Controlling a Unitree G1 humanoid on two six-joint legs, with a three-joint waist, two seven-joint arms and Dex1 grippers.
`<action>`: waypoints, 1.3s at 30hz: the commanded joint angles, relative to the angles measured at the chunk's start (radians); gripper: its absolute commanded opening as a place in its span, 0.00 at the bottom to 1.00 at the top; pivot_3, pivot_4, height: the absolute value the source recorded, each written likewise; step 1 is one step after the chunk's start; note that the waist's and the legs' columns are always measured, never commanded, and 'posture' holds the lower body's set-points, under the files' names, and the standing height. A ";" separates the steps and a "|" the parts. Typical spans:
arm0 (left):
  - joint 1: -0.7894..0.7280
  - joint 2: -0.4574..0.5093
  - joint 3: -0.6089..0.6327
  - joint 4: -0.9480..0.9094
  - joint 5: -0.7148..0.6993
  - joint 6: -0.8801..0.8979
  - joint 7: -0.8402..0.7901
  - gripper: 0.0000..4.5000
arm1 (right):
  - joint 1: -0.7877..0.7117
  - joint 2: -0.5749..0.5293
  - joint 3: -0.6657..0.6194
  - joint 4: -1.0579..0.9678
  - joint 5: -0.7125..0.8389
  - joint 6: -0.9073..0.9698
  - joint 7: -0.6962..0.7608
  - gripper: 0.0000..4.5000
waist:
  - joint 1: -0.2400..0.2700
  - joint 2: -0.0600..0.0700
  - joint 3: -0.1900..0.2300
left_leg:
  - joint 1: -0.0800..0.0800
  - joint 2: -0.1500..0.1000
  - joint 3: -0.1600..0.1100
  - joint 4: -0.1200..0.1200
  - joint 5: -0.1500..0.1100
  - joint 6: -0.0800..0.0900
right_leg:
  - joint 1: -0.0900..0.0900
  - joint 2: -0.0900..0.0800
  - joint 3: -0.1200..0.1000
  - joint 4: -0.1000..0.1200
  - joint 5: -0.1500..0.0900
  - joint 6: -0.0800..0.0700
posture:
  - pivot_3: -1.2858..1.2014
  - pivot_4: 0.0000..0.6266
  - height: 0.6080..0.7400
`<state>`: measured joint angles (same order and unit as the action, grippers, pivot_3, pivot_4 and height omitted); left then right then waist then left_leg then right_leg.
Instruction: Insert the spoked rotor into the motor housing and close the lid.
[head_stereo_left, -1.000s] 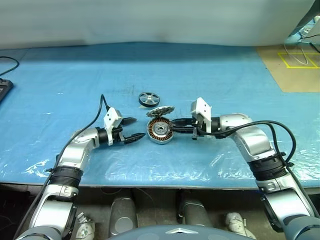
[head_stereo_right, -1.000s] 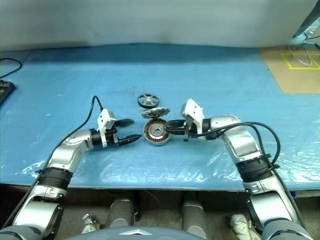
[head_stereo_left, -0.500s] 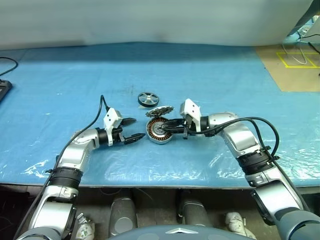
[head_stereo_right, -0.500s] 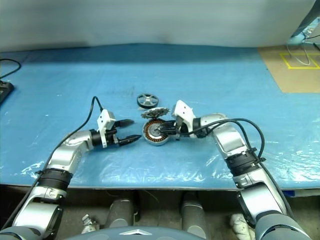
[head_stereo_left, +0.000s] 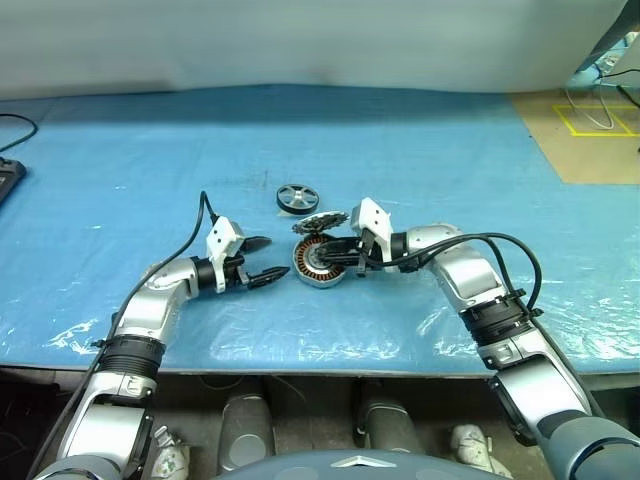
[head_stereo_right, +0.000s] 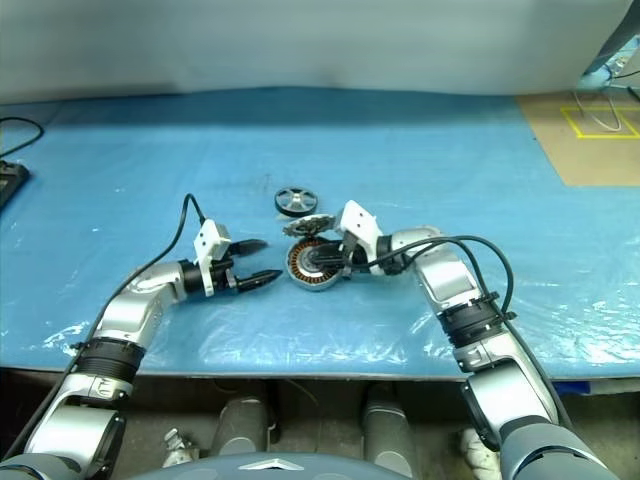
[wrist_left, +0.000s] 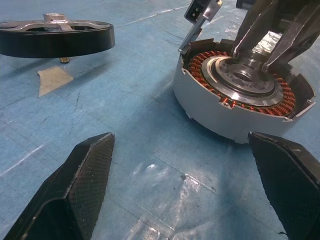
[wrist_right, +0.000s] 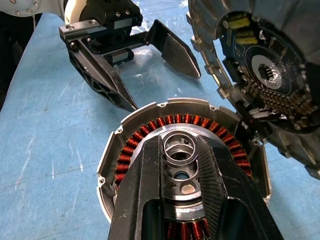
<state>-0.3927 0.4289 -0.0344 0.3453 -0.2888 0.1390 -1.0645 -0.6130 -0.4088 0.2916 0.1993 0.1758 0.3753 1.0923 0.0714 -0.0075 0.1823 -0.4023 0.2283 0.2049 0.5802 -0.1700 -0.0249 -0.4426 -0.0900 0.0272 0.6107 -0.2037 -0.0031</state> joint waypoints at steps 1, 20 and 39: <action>-0.003 0.009 0.012 -0.006 -0.002 -0.019 0.000 1.00 | -0.015 0.002 -0.005 -0.006 -0.004 -0.024 0.002 0.13 | 0.000 0.000 0.000 | 0.000 0.000 0.000 0.000 0.000 0.000 | 0.000 0.000 0.000 0.000 0.000 0.000 | 0.52 0.24 1.00; -0.012 0.008 0.012 0.035 0.007 -0.053 -0.001 1.00 | -0.020 0.002 -0.015 0.021 -0.029 -0.059 -0.017 0.13 | 0.000 0.000 0.000 | 0.000 0.000 0.000 0.001 0.000 0.000 | 0.000 0.000 0.000 0.002 0.000 0.000 | 0.52 0.24 1.00; -0.013 0.009 0.009 0.021 0.010 -0.051 0.010 1.00 | -0.024 0.012 -0.025 0.027 -0.021 -0.064 -0.018 0.99 | 0.000 0.000 0.000 | 0.001 0.000 0.000 0.002 0.000 0.000 | 0.000 0.000 0.000 0.004 0.000 0.000 | 0.52 0.24 1.00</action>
<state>-0.3999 0.4300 -0.0339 0.3911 -0.2772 0.0956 -1.0588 -0.6187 -0.3950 0.2871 0.2434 0.1465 0.3247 1.0743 0.0715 -0.0076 0.1822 -0.4011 0.2282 0.2047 0.5824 -0.1700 -0.0249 -0.4426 -0.0902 0.0272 0.6151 -0.2037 -0.0031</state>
